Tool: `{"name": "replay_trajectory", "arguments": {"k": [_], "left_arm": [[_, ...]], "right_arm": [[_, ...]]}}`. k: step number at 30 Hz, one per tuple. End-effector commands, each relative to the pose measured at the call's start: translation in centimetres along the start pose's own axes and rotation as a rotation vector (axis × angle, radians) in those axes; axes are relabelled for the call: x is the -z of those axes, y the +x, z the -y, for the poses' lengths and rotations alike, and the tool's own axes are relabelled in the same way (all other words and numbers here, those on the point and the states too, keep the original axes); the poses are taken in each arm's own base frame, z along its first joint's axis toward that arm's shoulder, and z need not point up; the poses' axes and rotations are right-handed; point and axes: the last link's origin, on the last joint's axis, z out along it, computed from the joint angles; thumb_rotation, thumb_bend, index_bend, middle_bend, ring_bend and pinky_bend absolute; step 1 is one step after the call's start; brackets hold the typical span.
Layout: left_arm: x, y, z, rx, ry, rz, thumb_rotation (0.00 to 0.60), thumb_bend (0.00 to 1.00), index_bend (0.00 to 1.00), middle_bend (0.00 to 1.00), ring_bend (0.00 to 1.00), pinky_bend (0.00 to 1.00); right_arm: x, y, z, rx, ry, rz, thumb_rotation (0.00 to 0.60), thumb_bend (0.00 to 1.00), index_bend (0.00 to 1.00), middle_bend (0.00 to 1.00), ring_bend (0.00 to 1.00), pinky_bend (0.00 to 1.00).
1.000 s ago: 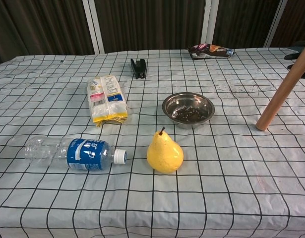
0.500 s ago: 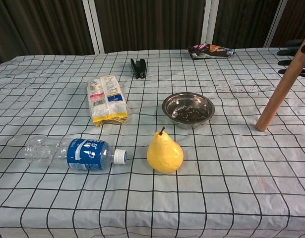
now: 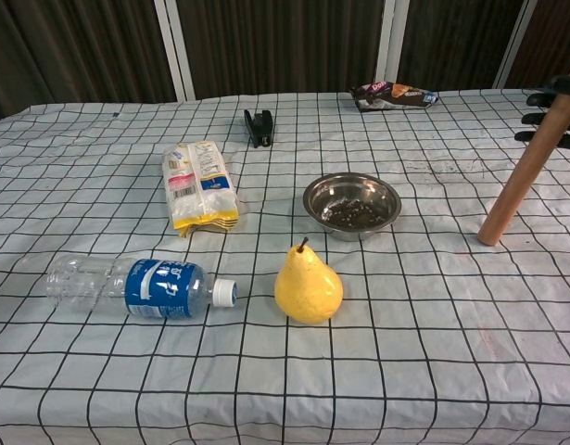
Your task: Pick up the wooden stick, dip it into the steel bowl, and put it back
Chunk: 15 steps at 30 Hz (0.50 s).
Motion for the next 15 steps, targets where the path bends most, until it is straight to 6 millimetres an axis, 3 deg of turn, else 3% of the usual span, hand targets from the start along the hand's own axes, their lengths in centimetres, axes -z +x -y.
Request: {"name": "replay_trajectory", "arguments": {"k": [1, 12, 15], "left_arm": [[0.01, 0.0, 0.06, -0.001, 0.002, 0.001, 0.6, 0.38, 0.0, 0.0, 0.0, 0.0], [-0.15, 0.02, 0.23, 0.009, 0.001, 0.01, 0.6, 0.37, 0.0, 0.01, 0.0, 0.0], [-0.15, 0.0, 0.25, 0.008, 0.004, 0.011, 0.6, 0.38, 0.0, 0.01, 0.0, 0.0]], "right_arm": [[-0.12, 0.0, -0.11, -0.007, 0.004, -0.006, 0.6, 0.34, 0.69, 0.6, 0.53, 0.53], [-0.08, -0.02, 0.22, -0.016, -0.001, 0.013, 0.6, 0.35, 0.98, 0.83, 0.76, 0.68], [-0.33, -0.2, 0.28, -0.016, 0.018, 0.001, 0.6, 0.39, 1.0, 0.88, 0.81, 0.75]]}}
